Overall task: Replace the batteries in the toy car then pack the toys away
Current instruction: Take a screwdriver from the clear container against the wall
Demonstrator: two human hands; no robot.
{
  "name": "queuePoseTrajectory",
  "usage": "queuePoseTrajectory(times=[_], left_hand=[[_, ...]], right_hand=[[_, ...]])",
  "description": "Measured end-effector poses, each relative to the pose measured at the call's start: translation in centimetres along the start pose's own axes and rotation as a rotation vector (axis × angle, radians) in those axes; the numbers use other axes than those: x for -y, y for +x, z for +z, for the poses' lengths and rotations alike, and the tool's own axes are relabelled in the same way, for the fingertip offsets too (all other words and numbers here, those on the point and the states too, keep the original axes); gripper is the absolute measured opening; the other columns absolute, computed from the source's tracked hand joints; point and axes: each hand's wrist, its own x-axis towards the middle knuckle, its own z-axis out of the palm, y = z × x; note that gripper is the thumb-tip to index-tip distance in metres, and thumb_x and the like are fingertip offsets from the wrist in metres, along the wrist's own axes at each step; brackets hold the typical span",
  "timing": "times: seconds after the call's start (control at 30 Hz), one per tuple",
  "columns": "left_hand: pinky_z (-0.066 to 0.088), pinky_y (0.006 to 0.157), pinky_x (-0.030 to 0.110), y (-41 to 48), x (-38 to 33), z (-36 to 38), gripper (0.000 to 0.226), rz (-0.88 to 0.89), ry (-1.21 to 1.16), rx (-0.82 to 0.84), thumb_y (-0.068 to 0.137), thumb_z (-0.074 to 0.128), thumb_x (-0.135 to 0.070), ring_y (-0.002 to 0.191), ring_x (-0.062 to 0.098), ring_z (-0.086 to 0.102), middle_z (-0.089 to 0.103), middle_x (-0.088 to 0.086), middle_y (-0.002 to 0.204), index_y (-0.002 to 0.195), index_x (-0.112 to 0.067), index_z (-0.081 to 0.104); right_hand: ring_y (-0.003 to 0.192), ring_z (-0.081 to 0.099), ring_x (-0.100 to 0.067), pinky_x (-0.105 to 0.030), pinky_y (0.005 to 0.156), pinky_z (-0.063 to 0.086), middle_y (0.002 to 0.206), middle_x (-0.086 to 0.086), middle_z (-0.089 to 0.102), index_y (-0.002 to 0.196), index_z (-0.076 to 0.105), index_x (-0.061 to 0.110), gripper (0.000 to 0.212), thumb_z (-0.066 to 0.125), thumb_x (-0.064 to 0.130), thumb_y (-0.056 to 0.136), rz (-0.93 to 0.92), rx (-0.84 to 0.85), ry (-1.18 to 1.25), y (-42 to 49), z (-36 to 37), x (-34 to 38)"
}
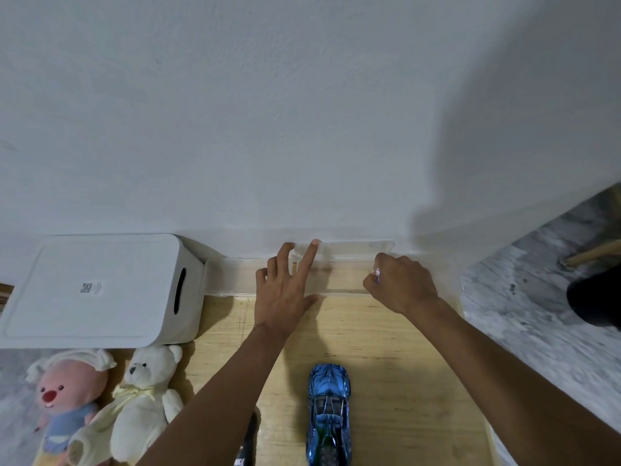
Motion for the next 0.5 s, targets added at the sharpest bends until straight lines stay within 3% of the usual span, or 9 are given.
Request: queuePoseTrajectory(times=[0.23, 0.5], left_hand=[[0.052, 0.087, 0.042, -0.1, -0.1, -0.1, 0.126, -0.009, 0.022, 0.05, 0.073, 0.08, -0.067, 0.112, 0.028, 0.054, 0.026, 0.013, 0.153, 0.163, -0.036, -0.002], [0.053, 0.086, 0.043, -0.1, -0.2, 0.0, 0.125, -0.01, 0.0, 0.036, 0.072, 0.082, -0.065, 0.111, 0.027, 0.055, 0.028, 0.012, 0.151, 0.163, -0.035, 0.002]], right_hand=[[0.106, 0.067, -0.025, -0.031, 0.08, 0.048, 0.117, -0.005, 0.067, 0.118, 0.063, 0.014, 0.024, 0.056, 0.022, 0.096, 0.059, 0.091, -0.286, 1.2, 1.7, 1.8], [0.109, 0.064, -0.027, -0.034, 0.083, 0.052, 0.115, -0.008, 0.067, 0.117, 0.062, 0.012, 0.025, 0.063, 0.018, 0.093, 0.074, 0.045, -0.211, 2.1, 2.8, 3.0]])
